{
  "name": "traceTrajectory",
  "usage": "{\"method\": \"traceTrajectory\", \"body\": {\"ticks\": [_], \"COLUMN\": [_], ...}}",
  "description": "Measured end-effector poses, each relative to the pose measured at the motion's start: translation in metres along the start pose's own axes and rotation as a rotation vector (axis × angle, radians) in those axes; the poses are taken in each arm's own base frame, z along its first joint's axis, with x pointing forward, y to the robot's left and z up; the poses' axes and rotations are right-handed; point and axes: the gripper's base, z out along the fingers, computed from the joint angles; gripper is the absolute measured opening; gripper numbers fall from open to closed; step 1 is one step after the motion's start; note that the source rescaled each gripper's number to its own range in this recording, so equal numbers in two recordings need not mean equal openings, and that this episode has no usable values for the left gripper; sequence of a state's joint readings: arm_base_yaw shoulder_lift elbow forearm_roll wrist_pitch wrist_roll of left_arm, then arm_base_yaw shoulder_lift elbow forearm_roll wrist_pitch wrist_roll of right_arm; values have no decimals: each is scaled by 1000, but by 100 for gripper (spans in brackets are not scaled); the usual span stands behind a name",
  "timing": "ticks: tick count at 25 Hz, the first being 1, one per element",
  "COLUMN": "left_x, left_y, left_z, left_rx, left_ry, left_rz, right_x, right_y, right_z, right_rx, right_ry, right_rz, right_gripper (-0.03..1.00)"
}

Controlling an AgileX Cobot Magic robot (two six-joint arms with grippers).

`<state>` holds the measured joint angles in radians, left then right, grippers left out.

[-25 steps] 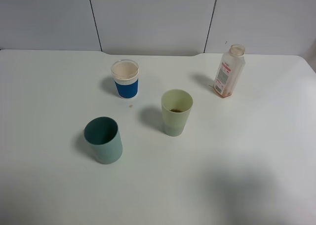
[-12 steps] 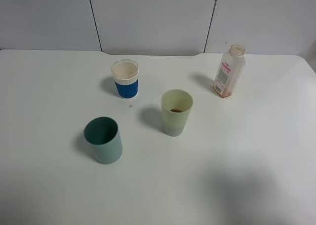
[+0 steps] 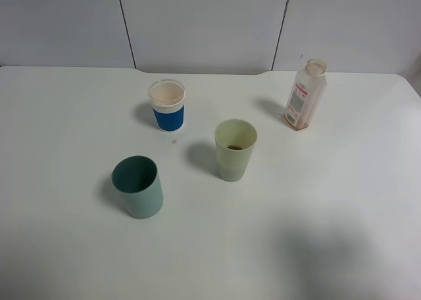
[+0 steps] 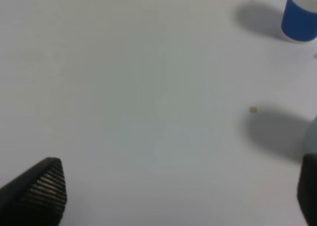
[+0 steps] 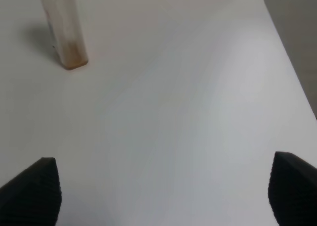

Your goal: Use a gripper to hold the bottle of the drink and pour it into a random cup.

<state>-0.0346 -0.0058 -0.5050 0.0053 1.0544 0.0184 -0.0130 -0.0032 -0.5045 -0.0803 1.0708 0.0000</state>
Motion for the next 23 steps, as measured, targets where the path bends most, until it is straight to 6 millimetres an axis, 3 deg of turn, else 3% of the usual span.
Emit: {"method": "traceTrajectory", "body": {"ticks": [23], "left_x": [0], "left_y": [0], "left_z": [0], "left_rx": [0], "left_ry": [-1], "left_rz": [0], "right_x": [0], "right_y": [0], "right_z": [0], "right_rx": [-20], "right_ry": [-1], "right_rz": [-10], "right_gripper": [75]}}
